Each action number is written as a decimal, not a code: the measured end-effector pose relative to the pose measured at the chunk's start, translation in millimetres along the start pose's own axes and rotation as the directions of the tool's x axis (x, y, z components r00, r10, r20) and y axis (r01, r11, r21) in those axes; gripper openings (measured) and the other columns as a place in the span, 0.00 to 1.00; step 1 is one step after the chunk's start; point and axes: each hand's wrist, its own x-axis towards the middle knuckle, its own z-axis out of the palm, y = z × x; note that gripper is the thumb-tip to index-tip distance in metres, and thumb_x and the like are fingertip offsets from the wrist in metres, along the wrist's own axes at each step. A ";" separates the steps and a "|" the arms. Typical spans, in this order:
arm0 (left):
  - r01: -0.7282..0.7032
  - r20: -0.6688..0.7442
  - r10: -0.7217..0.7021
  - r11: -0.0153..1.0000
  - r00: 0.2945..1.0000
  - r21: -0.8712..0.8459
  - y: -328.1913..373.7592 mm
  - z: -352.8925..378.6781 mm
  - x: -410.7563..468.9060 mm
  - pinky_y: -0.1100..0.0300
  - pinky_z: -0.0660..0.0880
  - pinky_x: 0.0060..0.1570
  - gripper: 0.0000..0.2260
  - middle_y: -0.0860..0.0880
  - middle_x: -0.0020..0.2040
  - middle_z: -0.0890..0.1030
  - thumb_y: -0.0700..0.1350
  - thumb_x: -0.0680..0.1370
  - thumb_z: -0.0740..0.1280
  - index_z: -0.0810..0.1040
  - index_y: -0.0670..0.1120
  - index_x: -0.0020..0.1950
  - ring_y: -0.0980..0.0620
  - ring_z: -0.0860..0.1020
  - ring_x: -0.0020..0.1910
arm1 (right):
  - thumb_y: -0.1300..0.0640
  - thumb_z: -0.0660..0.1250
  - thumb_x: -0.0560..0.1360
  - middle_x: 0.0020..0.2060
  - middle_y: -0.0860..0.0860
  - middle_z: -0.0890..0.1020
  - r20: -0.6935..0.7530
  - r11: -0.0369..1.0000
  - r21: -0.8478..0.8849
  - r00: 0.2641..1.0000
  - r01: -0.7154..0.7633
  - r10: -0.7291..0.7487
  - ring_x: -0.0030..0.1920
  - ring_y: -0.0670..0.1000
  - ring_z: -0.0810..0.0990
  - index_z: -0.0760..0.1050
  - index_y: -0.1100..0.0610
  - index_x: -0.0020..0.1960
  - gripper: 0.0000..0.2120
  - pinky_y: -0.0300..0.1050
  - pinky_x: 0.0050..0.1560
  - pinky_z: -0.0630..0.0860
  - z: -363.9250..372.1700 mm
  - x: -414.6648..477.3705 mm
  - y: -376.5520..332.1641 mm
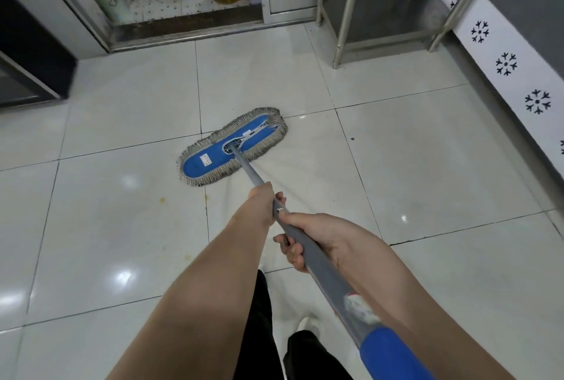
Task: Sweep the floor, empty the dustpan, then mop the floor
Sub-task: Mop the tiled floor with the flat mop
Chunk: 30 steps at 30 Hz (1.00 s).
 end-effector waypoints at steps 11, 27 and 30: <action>0.056 0.085 -0.043 0.984 0.995 -0.168 22.4 -39.4 1.4 0.70 0.66 0.17 0.12 0.48 0.29 0.68 0.45 0.82 0.58 0.65 0.43 0.41 0.56 0.67 0.23 | 0.44 0.61 0.78 0.16 0.49 0.67 -0.101 0.993 -0.121 0.995 -0.018 0.006 0.12 0.44 0.65 0.66 0.60 0.34 0.22 0.29 0.14 0.63 50.2 7.6 -13.4; 0.133 0.207 -0.083 0.961 0.975 -0.244 147.5 -88.3 102.6 0.66 0.73 0.19 0.11 0.46 0.23 0.69 0.41 0.79 0.65 0.69 0.40 0.39 0.53 0.69 0.23 | 0.39 0.59 0.77 0.18 0.49 0.67 -0.172 0.970 -0.225 0.984 -0.092 0.053 0.14 0.46 0.65 0.70 0.60 0.40 0.24 0.31 0.18 0.64 134.8 106.3 -118.7; 0.083 0.124 -0.057 0.973 0.991 -0.217 179.7 -90.7 124.9 0.69 0.71 0.17 0.10 0.45 0.29 0.69 0.39 0.79 0.64 0.70 0.38 0.40 0.52 0.70 0.24 | 0.39 0.59 0.78 0.18 0.48 0.66 -0.160 0.977 -0.204 0.987 -0.058 0.026 0.14 0.45 0.64 0.71 0.60 0.40 0.23 0.30 0.18 0.63 152.5 126.7 -146.8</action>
